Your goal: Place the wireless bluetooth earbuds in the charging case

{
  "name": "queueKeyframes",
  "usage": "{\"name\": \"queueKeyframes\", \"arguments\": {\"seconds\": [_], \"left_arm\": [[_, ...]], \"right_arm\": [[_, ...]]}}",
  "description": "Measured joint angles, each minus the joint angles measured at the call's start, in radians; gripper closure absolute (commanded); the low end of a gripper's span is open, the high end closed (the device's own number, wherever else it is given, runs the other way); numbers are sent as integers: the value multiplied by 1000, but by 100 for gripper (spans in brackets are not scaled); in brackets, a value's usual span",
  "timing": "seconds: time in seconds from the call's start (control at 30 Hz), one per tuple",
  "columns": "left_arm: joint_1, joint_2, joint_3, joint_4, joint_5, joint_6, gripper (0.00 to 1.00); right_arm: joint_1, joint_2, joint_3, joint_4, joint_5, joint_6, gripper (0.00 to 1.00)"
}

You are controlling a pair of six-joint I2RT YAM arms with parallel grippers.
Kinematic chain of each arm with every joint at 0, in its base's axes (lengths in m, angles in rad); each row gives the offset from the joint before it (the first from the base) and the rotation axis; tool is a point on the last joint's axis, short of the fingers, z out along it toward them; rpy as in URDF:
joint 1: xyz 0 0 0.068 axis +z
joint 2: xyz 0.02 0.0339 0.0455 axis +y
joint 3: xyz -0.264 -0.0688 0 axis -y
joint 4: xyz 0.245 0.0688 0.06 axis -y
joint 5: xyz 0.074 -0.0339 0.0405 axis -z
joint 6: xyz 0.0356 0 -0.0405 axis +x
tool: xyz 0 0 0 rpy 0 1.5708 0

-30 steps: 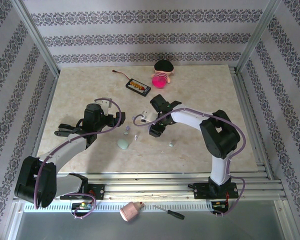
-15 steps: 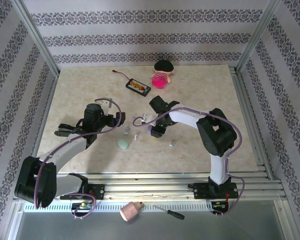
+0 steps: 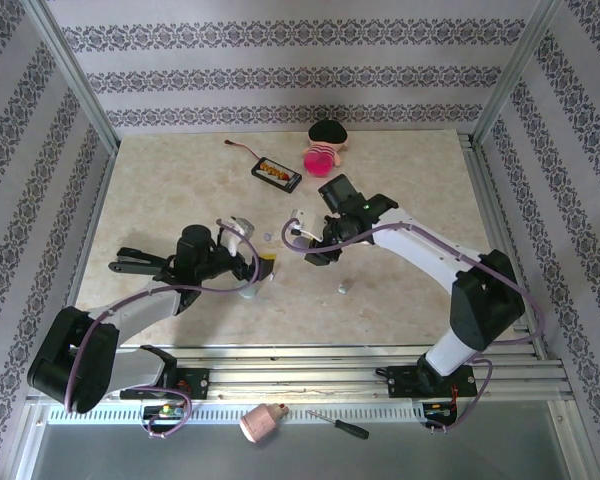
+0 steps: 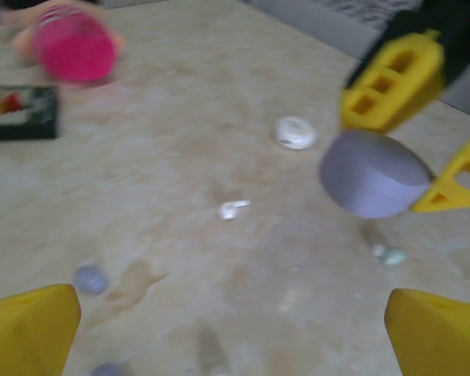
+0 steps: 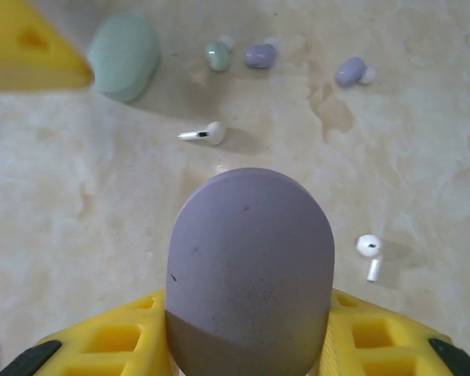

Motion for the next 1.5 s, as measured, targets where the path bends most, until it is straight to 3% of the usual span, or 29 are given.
{"name": "queueKeyframes", "arguments": {"seconds": [0.33,0.67,0.8,1.03,1.23,1.33,1.5], "left_arm": [[-80,15,0,66,261,82,9],[-97,15,-12,170,393,51,18],[-97,15,-13,198,427,37,22],[-97,15,-13,224,471,-1,40],[-97,23,-12,225,490,-23,41],[-97,29,-8,225,491,-30,33],[-97,31,-3,226,488,-36,35]], "right_arm": [[2,-29,55,-164,-152,-46,69],[34,-51,101,-201,-278,-76,71],[42,-51,108,-208,-302,-79,71],[42,-50,125,-219,-314,-92,72],[48,-49,125,-238,-317,-104,73],[49,-48,126,-245,-317,-105,73],[60,-45,126,-254,-317,-106,74]]}}
